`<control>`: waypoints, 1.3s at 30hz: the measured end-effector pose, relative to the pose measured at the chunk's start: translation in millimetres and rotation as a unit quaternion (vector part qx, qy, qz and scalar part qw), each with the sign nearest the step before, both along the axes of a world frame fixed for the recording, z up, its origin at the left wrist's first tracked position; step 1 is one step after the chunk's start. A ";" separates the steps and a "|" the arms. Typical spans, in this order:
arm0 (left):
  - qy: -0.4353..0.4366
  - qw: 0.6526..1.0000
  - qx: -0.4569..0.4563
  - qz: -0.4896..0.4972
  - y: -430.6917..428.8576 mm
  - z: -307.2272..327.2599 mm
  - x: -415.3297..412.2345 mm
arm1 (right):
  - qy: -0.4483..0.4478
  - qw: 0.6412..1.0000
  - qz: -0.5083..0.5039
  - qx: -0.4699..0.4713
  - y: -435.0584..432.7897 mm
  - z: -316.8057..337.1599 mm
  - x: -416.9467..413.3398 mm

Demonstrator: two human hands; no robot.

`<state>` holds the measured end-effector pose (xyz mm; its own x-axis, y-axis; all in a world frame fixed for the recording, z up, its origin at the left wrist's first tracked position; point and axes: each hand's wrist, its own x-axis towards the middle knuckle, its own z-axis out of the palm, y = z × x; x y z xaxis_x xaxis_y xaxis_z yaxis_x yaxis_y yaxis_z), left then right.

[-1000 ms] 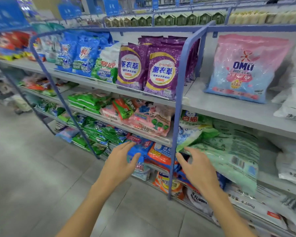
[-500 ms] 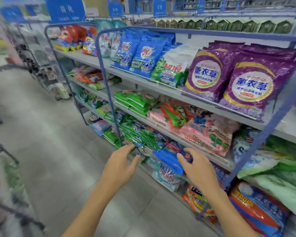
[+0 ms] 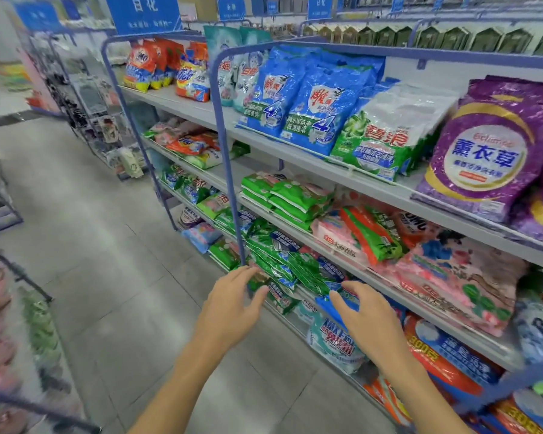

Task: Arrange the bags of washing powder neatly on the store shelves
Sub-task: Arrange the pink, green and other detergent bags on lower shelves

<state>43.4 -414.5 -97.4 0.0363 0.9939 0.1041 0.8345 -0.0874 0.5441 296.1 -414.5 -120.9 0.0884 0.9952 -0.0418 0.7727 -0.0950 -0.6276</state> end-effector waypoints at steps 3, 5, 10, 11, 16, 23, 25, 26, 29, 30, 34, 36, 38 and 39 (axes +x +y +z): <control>0.000 1.000 -0.008 0.018 30.0 -2.9 -18.7 | 0.004 1.000 0.017 0.002 36.5 -3.0 -18.6; 0.003 0.999 -0.011 0.030 52.3 -3.8 -29.9 | 0.016 0.999 0.030 0.007 64.9 -3.1 -31.9; 0.011 0.998 0.002 0.057 112.3 8.0 -57.0 | 0.026 0.997 0.076 0.016 138.4 10.9 -70.2; 0.012 0.998 0.009 0.064 123.0 11.7 -63.1 | 0.028 0.996 0.087 0.022 151.4 14.2 -78.7; 0.013 0.994 0.010 0.110 167.7 13.2 -110.1 | 0.037 0.991 0.123 0.031 216.8 23.0 -128.0; -0.006 0.986 0.019 0.164 232.8 6.4 -204.8 | 0.040 0.984 0.167 0.044 308.4 31.6 -227.4; -0.009 0.985 0.025 0.170 255.9 7.7 -237.2 | 0.049 0.983 0.173 0.042 333.0 31.9 -261.4; -0.009 0.985 0.027 0.173 269.0 8.3 -255.2 | 0.052 0.983 0.171 0.040 345.9 31.0 -278.8; -0.006 0.985 0.030 0.171 306.6 13.3 -305.9 | 0.051 0.986 0.158 0.032 380.2 34.0 -329.0; -0.006 0.986 0.029 0.165 318.7 14.0 -321.6 | 0.049 0.986 0.154 0.029 390.5 35.8 -345.3; -0.011 0.989 0.021 0.143 367.2 11.0 -378.6 | 0.037 0.989 0.140 0.019 431.3 43.2 -405.0; -0.017 0.990 0.018 0.137 389.7 8.1 -401.4 | 0.030 0.990 0.139 0.017 452.0 43.6 -429.8; -0.017 0.992 0.009 0.125 411.8 2.5 -422.4 | 0.020 0.990 0.142 0.013 473.2 41.5 -452.6; -0.019 0.993 0.004 0.118 423.6 -1.1 -432.9 | 0.017 0.990 0.143 0.007 484.7 39.3 -463.5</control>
<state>-389.4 9.1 -98.5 -0.2018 0.9733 0.1097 0.8113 0.1034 0.5754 -167.4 70.2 -81.5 -0.1976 0.9799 -0.0262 0.7454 0.1329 -0.6532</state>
